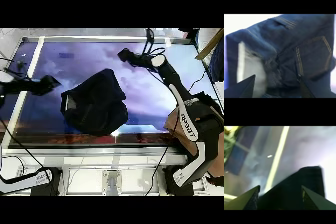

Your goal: Fold the clothes and pants, and hang the long-sleeved shirts on hangers.

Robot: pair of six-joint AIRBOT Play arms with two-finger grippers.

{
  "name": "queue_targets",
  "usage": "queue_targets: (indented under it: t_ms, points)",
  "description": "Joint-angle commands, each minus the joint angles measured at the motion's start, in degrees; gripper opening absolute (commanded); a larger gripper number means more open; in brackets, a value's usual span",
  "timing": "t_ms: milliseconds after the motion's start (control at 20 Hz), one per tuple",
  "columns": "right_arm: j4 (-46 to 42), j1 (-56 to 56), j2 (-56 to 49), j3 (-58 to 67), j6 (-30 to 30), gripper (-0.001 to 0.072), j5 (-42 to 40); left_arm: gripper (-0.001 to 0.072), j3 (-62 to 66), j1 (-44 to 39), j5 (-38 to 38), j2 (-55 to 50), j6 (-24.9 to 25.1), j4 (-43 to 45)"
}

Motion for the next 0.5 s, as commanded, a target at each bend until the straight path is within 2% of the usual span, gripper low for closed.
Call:
queue_targets:
  t_ms: [0, 100, 200, 300, 450]
  points:
    - [-5.2, -6.7, 0.7, 3.6, -0.1, 0.055, 17.7, 0.061, 1.2, 7.9, -7.8, 2.8, 0.5, 1.0]
    - [-7.6, -10.8, 3.7, 3.5, -1.4, 0.055, 30.4, 0.0609, 0.1, 9.3, -18.3, 3.0, 1.7, 5.2]
    - [-10.6, -13.4, 7.4, 1.7, -2.6, 0.0548, 41.0, 0.0609, -6.4, 8.8, -20.7, 3.6, 1.8, 4.7]
    - [-13.3, -14.4, 13.0, -4.4, -3.0, 0.0548, 44.2, 0.0608, -17.1, 7.7, -18.2, 5.0, 3.4, 3.4]
    - [-12.6, -13.9, 21.5, -15.5, -3.9, 0.0549, 41.1, 0.0608, -30.5, 7.3, -6.9, 6.4, 3.5, -5.2]
